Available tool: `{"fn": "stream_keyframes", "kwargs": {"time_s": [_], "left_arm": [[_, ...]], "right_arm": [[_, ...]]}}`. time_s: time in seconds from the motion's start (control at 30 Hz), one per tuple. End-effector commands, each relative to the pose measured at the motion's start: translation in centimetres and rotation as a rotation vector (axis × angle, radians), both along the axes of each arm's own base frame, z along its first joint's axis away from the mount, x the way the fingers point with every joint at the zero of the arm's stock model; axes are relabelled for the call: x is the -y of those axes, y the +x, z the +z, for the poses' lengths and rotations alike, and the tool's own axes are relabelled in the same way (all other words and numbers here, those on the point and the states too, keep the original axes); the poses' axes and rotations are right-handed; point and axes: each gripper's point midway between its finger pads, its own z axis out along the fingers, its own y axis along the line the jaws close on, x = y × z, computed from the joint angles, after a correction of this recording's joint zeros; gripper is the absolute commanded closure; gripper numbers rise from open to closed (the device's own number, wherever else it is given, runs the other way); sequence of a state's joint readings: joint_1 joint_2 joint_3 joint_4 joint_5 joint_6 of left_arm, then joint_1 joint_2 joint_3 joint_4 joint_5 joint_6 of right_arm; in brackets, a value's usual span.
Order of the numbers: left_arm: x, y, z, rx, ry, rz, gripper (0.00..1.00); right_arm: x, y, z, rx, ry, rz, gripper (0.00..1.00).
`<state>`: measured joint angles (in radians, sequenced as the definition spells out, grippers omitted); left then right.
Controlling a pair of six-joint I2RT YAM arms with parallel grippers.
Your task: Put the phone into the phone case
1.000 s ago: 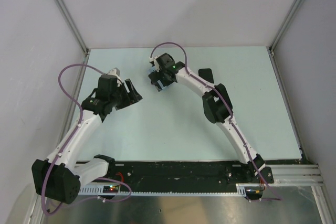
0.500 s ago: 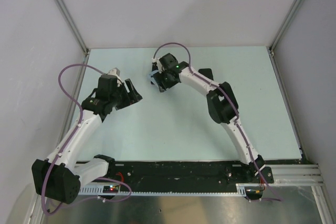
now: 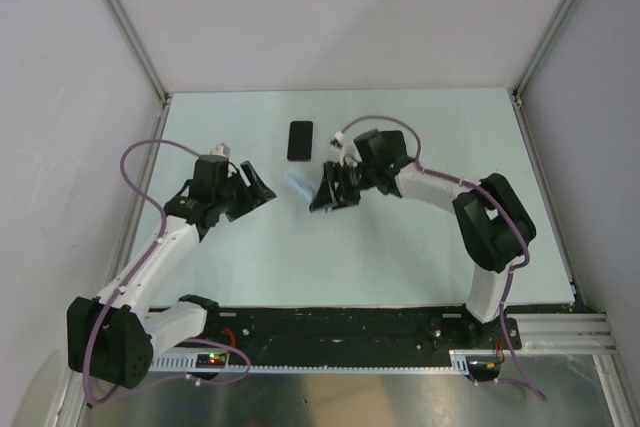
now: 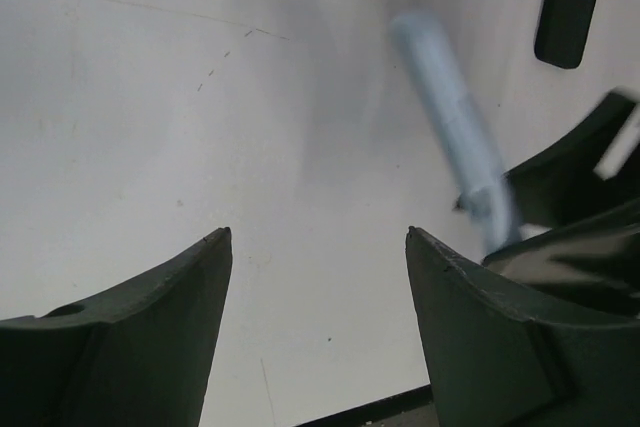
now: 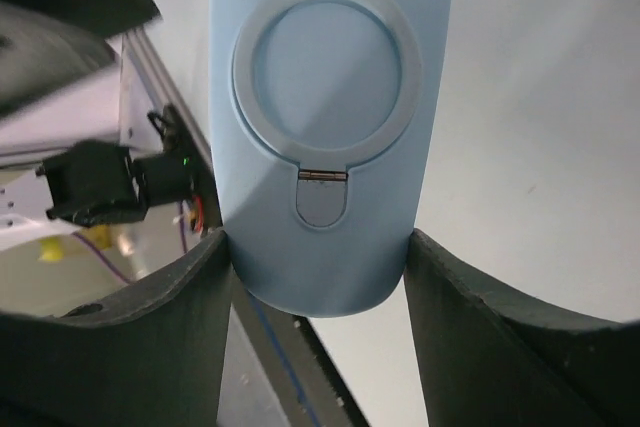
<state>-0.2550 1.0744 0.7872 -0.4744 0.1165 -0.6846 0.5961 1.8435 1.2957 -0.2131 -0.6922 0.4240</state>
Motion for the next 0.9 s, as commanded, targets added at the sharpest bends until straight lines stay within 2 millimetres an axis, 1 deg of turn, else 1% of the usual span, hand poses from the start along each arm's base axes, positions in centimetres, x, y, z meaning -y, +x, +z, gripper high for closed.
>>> {"fn": "stream_keyframes", "kwargs": {"time_s": [0.0, 0.1, 0.23, 0.37, 0.5, 0.57, 0.73, 0.87], "left_arm": [[1.6, 0.9, 0.9, 0.034, -0.138, 0.05, 0.26], [1.8, 1.0, 0.8, 0.03, -0.193, 0.112, 0.26], [1.7, 1.1, -0.3, -0.007, -0.224, 0.216, 0.26], [2.5, 1.4, -1.0, -0.021, -0.204, 0.255, 0.26], [4.0, 2.0, -1.2, -0.032, -0.187, 0.234, 0.25], [4.7, 2.4, -1.2, -0.034, -0.174, 0.214, 0.24], [5.7, 3.4, -1.6, -0.046, -0.154, 0.219, 0.24], [6.7, 4.1, -2.5, -0.073, -0.133, 0.213, 0.24]], "right_arm": [[-2.2, -4.9, 0.6, -0.172, 0.189, 0.064, 0.42], [-2.1, -6.6, -0.8, -0.24, 0.196, 0.043, 0.41], [-2.3, -7.4, -1.4, -0.305, 0.225, 0.01, 0.41], [-2.2, -7.4, -2.1, -0.36, 0.243, -0.031, 0.41], [-2.2, -7.3, -2.9, -0.429, 0.265, -0.068, 0.4], [-2.2, -7.3, -3.2, -0.455, 0.276, -0.077, 0.38], [-1.8, -7.2, -4.4, -0.515, 0.282, -0.112, 0.34], [-1.4, -7.0, -5.1, -0.541, 0.277, -0.144, 0.31]]}}
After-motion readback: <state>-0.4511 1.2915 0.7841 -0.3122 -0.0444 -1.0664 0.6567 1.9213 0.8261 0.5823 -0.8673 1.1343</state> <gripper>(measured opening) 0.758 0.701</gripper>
